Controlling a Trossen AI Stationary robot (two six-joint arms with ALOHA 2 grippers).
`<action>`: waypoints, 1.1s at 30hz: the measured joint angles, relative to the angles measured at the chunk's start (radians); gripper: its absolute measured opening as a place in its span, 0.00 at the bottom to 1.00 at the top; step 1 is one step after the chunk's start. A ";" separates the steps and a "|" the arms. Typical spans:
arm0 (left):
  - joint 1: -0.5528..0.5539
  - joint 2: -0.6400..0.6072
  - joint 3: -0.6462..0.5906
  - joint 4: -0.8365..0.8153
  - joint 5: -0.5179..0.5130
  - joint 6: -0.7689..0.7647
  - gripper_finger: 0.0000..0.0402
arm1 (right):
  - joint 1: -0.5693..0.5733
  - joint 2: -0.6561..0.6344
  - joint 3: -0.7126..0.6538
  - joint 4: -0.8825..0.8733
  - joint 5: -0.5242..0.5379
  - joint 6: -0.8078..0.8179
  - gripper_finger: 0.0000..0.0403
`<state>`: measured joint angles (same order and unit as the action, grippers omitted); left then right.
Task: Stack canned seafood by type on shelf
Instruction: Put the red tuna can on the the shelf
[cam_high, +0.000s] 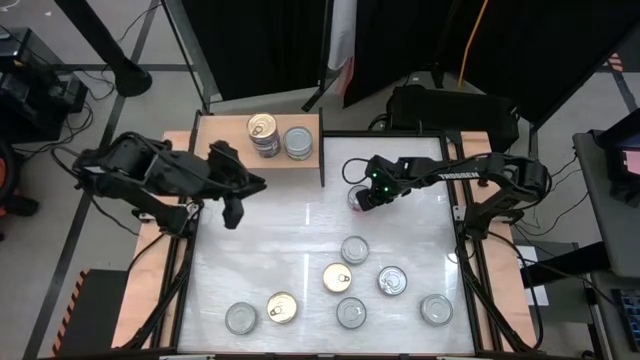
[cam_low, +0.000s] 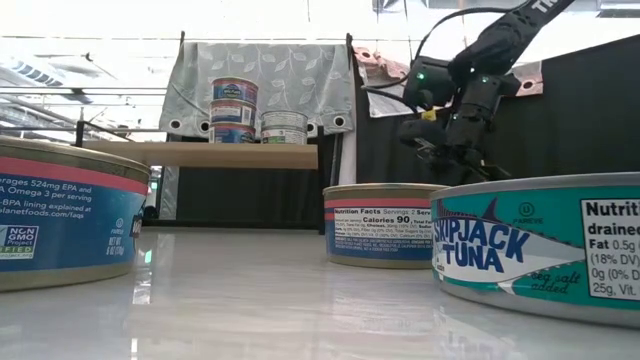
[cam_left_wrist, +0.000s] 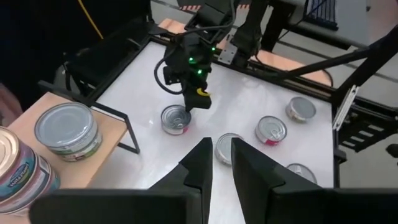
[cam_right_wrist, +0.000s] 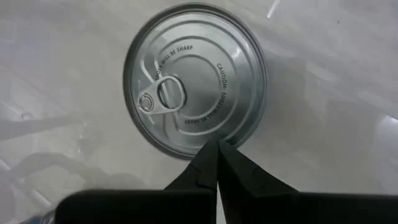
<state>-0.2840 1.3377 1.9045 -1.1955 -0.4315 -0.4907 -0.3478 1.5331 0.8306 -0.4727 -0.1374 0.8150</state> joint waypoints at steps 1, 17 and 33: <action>0.000 0.003 0.000 -0.001 -0.006 0.000 0.15 | 0.000 0.002 -0.002 0.000 0.000 -0.005 0.00; 0.044 0.017 0.000 -0.001 -0.154 0.084 0.15 | 0.054 0.009 -0.085 -0.070 0.004 0.012 0.00; 0.169 0.024 0.000 0.004 -0.122 0.148 0.15 | 0.209 -0.388 0.115 -0.380 0.138 0.611 0.17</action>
<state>-0.1154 1.3618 1.9041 -1.1912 -0.5532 -0.3426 -0.1387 1.1452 0.9454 -0.8528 0.0003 1.4258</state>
